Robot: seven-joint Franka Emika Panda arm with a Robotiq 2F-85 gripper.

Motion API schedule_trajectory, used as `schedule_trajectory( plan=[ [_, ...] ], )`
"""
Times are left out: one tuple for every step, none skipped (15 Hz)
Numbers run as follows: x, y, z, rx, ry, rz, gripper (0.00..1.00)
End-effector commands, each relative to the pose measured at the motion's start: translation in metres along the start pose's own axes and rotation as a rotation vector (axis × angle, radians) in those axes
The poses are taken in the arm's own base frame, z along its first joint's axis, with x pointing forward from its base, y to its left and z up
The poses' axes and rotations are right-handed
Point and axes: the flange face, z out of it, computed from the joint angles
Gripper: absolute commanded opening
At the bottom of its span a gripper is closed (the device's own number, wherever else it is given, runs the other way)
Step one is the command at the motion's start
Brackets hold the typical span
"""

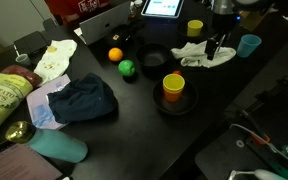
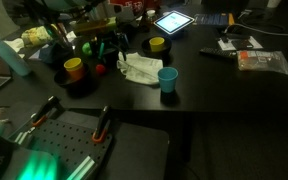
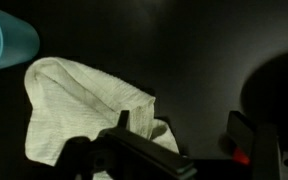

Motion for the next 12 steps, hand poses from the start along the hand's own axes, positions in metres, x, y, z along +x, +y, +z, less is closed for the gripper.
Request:
schedule_trajectory(
  plan=[
    [0.02, -0.004, 0.006, -0.049, 0.093, -0.001, 1.0],
    [0.023, -0.005, 0.011, -0.08, 0.117, -0.017, 1.0],
    [0.025, -0.005, 0.015, -0.102, 0.128, -0.039, 1.0],
    [0.027, -0.004, 0.02, -0.12, 0.136, -0.051, 1.0],
    [0.029, -0.001, 0.026, -0.136, 0.136, -0.057, 1.0],
    [0.03, 0.002, 0.033, -0.14, 0.132, -0.055, 1.0],
    [0.031, 0.008, 0.041, -0.128, 0.125, -0.038, 1.0],
    [0.031, 0.013, 0.048, -0.122, 0.123, -0.023, 1.0],
    [0.033, 0.019, 0.056, -0.122, 0.121, -0.019, 1.0],
    [0.035, 0.023, 0.062, -0.12, 0.121, -0.009, 1.0],
    [0.038, 0.029, 0.069, -0.123, 0.125, -0.005, 1.0],
    [0.041, 0.035, 0.074, -0.126, 0.133, 0.009, 1.0]
  ],
)
